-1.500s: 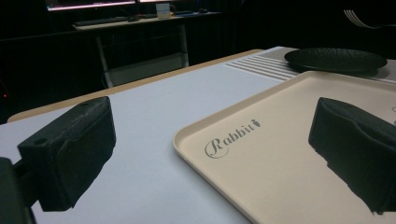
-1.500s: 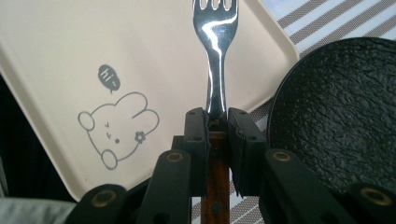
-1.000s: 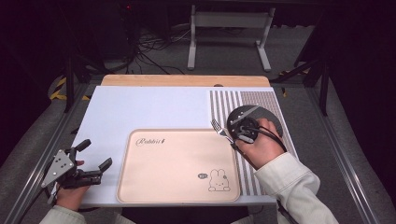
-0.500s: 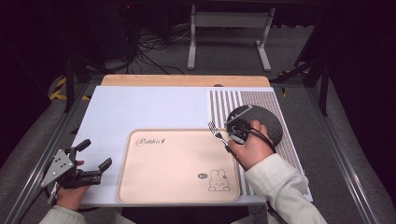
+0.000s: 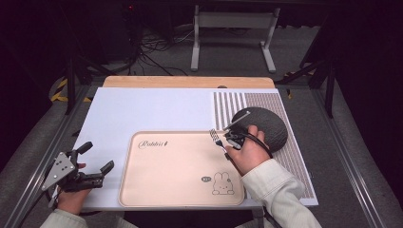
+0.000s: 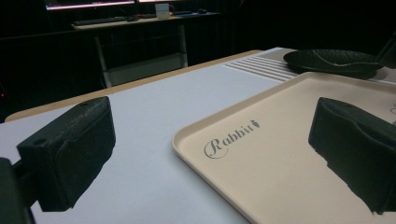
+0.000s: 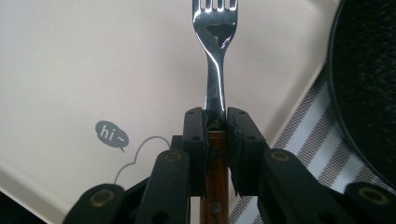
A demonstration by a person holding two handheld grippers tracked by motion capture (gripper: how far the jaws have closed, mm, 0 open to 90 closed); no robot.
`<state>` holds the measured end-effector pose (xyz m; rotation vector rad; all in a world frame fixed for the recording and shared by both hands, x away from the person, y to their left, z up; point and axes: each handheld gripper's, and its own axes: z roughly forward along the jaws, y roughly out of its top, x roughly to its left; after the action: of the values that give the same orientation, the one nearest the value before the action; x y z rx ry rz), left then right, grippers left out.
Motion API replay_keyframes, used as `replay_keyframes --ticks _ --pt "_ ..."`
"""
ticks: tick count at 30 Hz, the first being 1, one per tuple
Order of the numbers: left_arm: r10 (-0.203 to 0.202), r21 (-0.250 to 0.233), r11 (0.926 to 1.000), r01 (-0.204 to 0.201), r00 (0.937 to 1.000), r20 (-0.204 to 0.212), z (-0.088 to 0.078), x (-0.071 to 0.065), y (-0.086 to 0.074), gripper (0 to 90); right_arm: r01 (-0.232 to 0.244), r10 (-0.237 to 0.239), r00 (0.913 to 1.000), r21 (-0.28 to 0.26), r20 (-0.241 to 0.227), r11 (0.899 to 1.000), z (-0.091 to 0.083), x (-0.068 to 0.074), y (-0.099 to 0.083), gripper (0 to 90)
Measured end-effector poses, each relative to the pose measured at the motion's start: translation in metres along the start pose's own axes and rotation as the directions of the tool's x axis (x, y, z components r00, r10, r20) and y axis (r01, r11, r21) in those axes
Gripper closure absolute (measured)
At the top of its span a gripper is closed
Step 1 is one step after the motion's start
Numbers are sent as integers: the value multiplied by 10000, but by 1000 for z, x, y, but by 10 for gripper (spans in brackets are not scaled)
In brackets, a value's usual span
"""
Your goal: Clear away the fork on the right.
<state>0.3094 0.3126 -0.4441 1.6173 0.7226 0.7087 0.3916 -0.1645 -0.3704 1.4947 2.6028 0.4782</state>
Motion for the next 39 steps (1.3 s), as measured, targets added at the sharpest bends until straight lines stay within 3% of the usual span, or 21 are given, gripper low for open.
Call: replay_keyframes --ticks 6,15,39 --pt "-21 6 10000 21 10000 -6 0 0 0 11 -338 338 9994 -31 -54 9994 7 -1 0 790" --pt "12 24 10000 -12 10000 -1 0 0 0 12 -463 469 9975 122 -531 9989 23 3 -5 789" --pt "29 44 10000 -29 10000 -26 0 0 0 13 -383 409 9964 364 -736 9986 41 12 -6 787"
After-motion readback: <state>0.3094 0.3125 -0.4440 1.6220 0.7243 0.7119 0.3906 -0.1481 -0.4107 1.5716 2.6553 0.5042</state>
